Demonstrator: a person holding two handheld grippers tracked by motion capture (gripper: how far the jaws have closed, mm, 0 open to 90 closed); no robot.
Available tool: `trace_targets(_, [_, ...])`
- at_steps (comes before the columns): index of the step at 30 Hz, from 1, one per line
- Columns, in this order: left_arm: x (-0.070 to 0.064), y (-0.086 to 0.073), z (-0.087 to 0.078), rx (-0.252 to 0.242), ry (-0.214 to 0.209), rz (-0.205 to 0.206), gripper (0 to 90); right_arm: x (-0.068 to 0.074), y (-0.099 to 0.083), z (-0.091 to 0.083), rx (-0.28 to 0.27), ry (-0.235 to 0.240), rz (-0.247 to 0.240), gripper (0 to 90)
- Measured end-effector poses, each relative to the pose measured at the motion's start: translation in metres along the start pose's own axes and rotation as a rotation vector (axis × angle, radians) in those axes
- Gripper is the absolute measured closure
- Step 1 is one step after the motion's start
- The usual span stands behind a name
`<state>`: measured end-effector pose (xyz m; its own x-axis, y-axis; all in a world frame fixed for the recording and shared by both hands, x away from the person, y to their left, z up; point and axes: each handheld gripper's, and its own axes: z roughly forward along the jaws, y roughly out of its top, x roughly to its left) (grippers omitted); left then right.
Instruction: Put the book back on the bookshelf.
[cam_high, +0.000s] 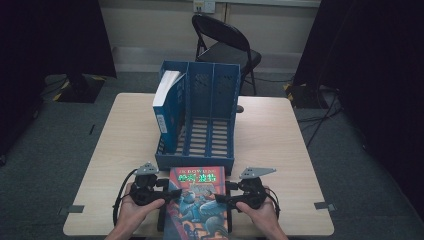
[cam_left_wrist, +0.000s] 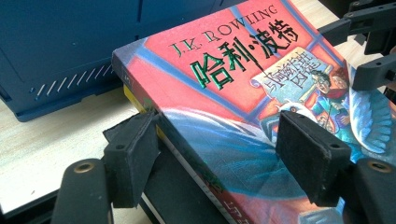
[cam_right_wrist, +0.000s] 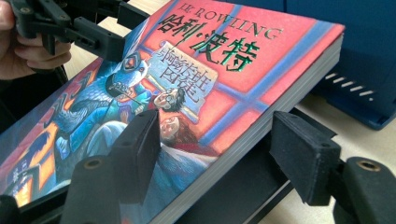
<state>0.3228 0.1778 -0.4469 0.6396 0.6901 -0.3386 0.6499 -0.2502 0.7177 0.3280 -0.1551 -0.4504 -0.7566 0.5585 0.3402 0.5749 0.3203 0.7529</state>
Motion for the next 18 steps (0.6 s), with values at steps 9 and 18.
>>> trace_targets(9, [0.000,-0.001,-0.001,0.000,0.002,0.005,30.8,0.000,0.001,-0.007,-0.052,0.014,-0.015,41.4])
trace_targets(18, [0.000,-0.001,-0.001,-0.004,-0.001,0.004,30.4,0.004,0.005,-0.010,-0.076,0.022,-0.037,48.6])
